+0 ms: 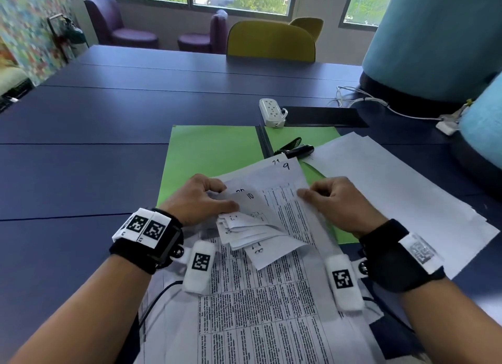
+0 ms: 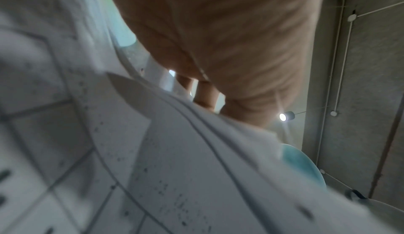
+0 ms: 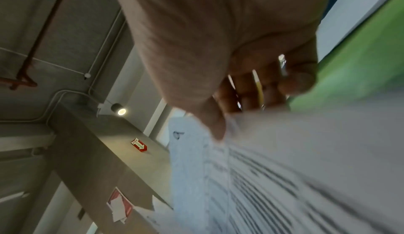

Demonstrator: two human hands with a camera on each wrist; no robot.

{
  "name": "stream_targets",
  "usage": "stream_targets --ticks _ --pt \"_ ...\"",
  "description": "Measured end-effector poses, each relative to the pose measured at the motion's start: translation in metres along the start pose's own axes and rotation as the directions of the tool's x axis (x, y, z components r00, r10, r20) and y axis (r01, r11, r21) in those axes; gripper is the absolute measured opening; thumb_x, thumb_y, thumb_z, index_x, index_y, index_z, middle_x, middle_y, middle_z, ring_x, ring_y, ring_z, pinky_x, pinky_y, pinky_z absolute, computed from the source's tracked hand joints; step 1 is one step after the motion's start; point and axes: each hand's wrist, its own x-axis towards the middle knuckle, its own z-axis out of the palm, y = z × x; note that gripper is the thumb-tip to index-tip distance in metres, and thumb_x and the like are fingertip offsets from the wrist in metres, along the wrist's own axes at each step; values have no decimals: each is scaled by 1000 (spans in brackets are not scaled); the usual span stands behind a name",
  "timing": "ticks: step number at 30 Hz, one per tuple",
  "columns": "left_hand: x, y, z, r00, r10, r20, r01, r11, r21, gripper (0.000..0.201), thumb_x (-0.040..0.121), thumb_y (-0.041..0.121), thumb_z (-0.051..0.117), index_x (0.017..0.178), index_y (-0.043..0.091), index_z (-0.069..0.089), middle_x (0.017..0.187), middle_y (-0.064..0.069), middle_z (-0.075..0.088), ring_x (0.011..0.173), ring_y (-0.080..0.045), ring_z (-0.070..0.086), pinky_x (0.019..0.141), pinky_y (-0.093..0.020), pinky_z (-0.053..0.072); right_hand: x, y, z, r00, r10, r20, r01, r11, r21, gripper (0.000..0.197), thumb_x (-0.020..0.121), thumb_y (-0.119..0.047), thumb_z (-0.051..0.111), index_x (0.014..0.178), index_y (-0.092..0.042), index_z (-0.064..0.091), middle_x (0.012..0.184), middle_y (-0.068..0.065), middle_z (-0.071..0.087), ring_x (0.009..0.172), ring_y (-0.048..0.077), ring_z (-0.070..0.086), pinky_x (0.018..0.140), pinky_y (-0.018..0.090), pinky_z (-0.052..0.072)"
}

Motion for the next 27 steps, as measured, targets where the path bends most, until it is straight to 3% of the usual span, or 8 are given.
stream_targets --ticks 3,5,8,11,13,17,20,27 --pt "-1 2 -1 1000 -10 -2 10 1000 -2 16 76 26 88 79 13 79 96 3 77 101 -15 70 92 -29 50 -6 12 -6 974 81 213 -47 986 -160 33 88 -36 70 86 -4 73 80 13 73 66 22 63 67 35 51" --pt "-1 3 -1 1000 -17 12 17 1000 -1 16 73 30 88 72 18 78 78 9 75 80 -11 69 82 -30 50 -6 12 -14 999 27 -42 -30 997 -64 34 91 -21 68 67 2 62 56 4 55 53 11 43 54 26 37" --pt "-3 3 0 1000 -15 11 15 1000 -4 20 68 39 86 75 22 79 76 5 76 75 -22 71 81 -41 56 -1 6 -37 892 10 -452 35 995 91 38 92 -21 66 66 4 56 56 2 41 52 9 36 53 23 31" --pt "-4 4 1 1000 -20 2 20 1000 -7 9 77 29 85 79 22 79 80 5 78 80 -23 74 82 -39 58 1 -2 -56 973 36 -228 -50 997 -53 41 91 -29 68 69 3 60 52 10 45 50 12 43 52 23 35" --pt "-4 6 2 999 -35 12 35 999 -7 9 82 25 82 76 19 78 76 5 77 71 -14 70 74 -30 52 1 -3 -71 948 -42 -316 -19 982 -190 39 88 -29 65 71 5 58 57 7 41 53 15 40 52 27 34" --pt "-6 8 6 998 -68 17 68 997 -36 13 85 24 79 74 17 74 66 10 72 58 -2 63 58 -14 45 2 -29 -130 523 -406 -749 56 894 -445 30 91 -31 47 87 -8 67 72 10 57 69 29 55 61 35 40" --pt "-6 8 6 996 -81 24 82 994 -70 10 86 22 78 81 14 75 72 7 75 62 -2 65 58 -12 46 -3 -47 -163 421 -616 -666 20 741 -672 37 90 -25 36 99 -5 65 92 21 63 85 42 58 72 45 45" --pt "-10 11 8 995 -87 54 95 981 -168 12 86 9 75 92 -1 73 86 -9 78 69 -15 70 66 -23 56 -10 -54 -96 760 -614 -210 -91 220 -971 14 84 -5 51 87 -4 65 75 18 57 71 37 56 52 32 31"
